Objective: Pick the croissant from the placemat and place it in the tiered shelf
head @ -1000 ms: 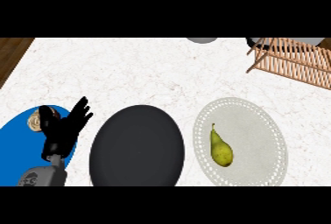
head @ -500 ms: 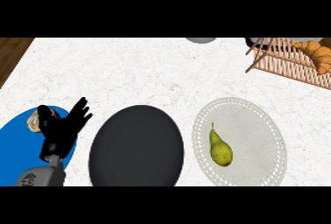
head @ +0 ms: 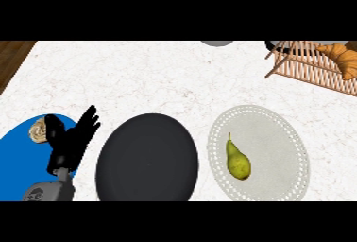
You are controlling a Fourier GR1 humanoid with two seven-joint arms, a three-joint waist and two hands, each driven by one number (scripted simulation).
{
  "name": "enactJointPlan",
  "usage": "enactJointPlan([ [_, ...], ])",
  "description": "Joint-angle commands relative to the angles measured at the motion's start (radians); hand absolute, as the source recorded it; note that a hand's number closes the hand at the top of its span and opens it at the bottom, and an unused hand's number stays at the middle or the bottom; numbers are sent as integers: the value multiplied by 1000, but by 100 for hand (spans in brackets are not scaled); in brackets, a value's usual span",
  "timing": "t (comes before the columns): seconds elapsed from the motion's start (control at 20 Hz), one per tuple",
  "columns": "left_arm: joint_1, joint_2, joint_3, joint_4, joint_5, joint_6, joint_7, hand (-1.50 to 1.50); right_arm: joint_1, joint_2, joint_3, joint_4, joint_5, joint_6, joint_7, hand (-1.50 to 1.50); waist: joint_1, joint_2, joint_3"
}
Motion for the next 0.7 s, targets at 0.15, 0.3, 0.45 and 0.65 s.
enactJointPlan([
  [0.15,-4,24,27,25,26,-24,28,0,80,-136,-100,20,-83,-25,37,-150,-17,1,-1],
  [0.3,36,9,6,14,2,-20,-22,0,163,-148,-151,51,-127,-28,7,-150,-13,5,2],
  [0.45,47,-2,-2,-4,-9,4,3,0,189,-218,-153,43,-134,89,42,-150,-18,-1,1],
  [0.65,35,0,7,9,10,-13,9,0,267,-223,-183,48,-165,149,-6,-150,-19,2,2],
])
